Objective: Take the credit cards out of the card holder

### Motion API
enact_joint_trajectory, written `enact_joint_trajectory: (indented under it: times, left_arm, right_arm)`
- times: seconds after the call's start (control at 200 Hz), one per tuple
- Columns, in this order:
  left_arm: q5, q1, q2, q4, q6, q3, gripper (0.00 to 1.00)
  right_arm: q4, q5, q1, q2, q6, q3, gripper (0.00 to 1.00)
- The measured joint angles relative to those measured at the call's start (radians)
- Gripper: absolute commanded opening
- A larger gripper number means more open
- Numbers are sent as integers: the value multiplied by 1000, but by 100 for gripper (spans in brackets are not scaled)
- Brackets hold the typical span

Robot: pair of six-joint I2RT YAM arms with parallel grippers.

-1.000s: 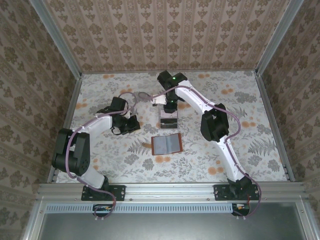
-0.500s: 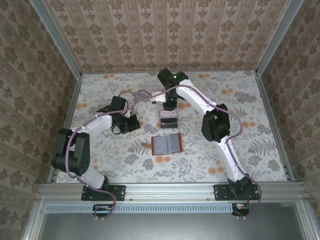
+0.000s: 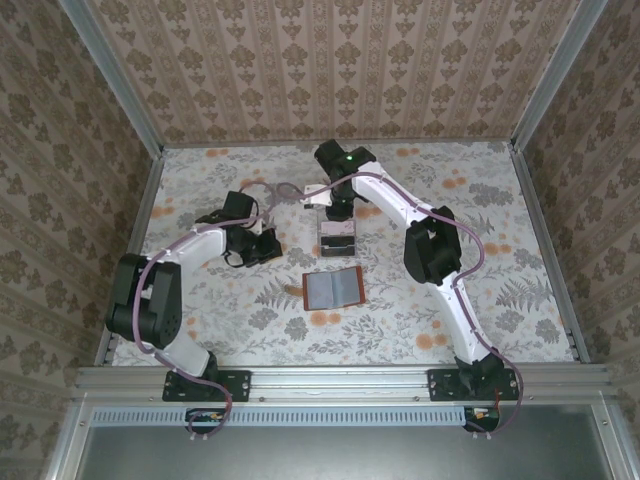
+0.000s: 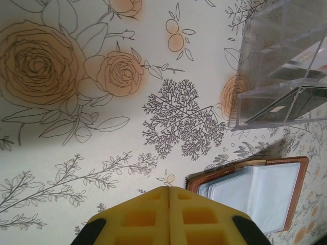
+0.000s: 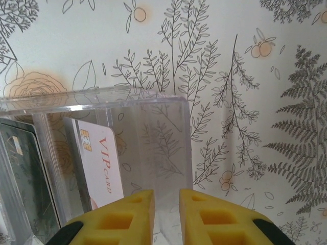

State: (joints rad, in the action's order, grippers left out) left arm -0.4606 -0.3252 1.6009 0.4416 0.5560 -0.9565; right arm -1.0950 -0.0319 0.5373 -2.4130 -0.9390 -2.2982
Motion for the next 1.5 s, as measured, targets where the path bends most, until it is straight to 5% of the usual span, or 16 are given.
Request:
enact_joint_trajectory:
  times: [0.715,1.235,1.499]
  left_arm:
    - [-5,-71,11,12,0,-35,8]
    - [-6,-222,65,18,2,-36,8]
    - [22,-255,91,23,16,-12,7]
  right_arm:
    - [52,-12,0,89,79,76,24]
    - [489,-142,34,539,715,742,24]
    - [595,-191,64,639,1054,910,21]
